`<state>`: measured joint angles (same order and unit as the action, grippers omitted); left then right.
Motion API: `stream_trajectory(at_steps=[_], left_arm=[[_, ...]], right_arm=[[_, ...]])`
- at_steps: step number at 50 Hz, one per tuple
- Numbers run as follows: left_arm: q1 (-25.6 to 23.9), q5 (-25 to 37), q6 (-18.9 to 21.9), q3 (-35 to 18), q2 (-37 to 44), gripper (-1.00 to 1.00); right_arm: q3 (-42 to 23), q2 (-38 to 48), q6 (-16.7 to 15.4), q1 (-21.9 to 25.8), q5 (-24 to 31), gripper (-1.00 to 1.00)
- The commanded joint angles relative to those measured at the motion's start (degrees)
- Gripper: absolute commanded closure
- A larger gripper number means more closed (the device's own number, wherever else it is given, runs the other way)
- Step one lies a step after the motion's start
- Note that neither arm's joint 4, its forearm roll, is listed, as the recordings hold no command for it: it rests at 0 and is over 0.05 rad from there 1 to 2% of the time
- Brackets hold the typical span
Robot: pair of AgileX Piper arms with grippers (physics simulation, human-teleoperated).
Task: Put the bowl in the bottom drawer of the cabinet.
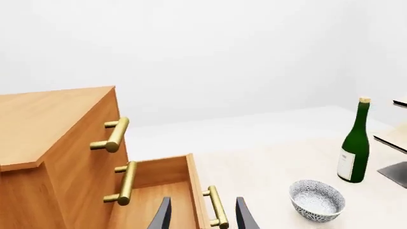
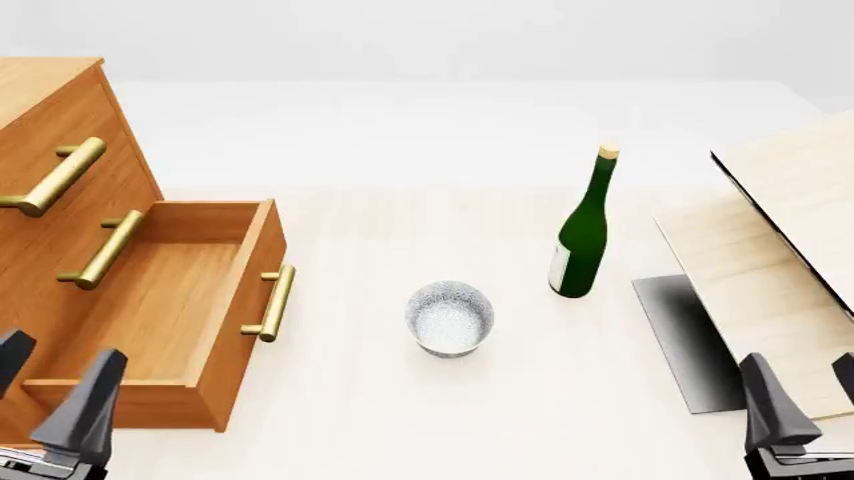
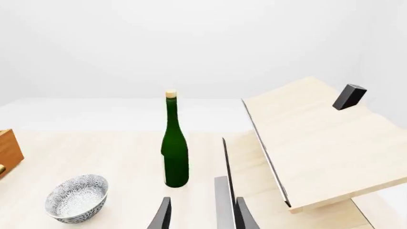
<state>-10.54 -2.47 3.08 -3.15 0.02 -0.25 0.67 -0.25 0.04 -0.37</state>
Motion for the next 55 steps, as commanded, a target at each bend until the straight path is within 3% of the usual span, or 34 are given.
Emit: stream_trajectory(at_steps=[1, 11, 25, 27, 30, 39, 55], left_arm=[[-8.55, -0.69, 1.53, -2.30, -0.02, -1.00], [-13.06, 1.51, 5.17, -4.89, -0.02, -1.00], [-18.72, 3.58, 6.73, -8.19, -0.01, -1.00], [-20.52, 3.76, 4.88, -10.29, 0.04, -1.00], [-21.17, 4.12, 7.06, -10.41, 0.23, -1.00], [-24.93, -2.62, 9.29, -14.66, 13.99, -1.00], [-29.87, 0.18, 12.98, -25.14, 25.64, -1.00]], right_arm=[[0.00, 0.07, -0.01, 0.00, -0.07, -1.00], [0.02, -0.02, -0.01, 0.00, 0.00, -1.00], [0.04, -0.08, -0.02, 0.00, 0.03, -1.00], [0.04, -0.08, -0.03, 0.00, 0.04, -1.00], [0.04, -0.08, -0.04, 0.00, 0.04, -1.00], [0.03, -0.08, -0.03, -0.02, 0.03, -1.00], [0.03, -0.07, -0.04, -0.01, 0.03, -1.00]])
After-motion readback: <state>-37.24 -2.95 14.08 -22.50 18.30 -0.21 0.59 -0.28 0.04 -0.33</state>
